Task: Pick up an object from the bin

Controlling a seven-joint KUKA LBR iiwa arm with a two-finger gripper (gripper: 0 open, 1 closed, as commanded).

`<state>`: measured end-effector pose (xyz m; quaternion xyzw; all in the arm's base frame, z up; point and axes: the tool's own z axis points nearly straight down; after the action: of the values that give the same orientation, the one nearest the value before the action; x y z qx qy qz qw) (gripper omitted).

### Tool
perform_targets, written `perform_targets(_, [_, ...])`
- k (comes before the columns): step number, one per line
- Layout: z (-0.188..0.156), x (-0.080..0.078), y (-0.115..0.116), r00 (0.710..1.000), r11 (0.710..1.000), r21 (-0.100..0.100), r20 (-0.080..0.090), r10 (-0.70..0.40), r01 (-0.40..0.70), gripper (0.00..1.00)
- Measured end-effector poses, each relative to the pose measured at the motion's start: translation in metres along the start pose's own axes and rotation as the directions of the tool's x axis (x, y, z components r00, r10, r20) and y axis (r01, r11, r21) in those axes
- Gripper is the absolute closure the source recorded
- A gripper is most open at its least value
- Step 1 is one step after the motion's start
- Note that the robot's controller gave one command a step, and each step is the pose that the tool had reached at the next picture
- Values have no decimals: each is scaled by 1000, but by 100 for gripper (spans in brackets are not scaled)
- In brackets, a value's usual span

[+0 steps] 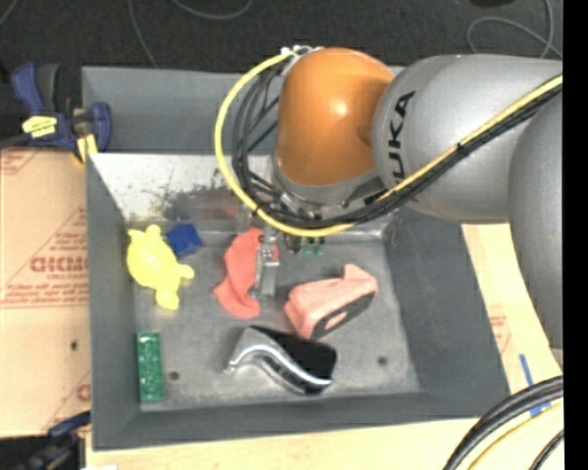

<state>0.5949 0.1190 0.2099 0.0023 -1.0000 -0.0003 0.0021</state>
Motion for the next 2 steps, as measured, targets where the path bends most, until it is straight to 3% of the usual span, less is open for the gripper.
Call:
perform_targets(1, [-5, -1, -1, 1000, 1000, -1, 7, 2, -2, 0])
perform_targets(2, [31, -1, -1, 998, 998, 0, 13, -66, 66, 0])
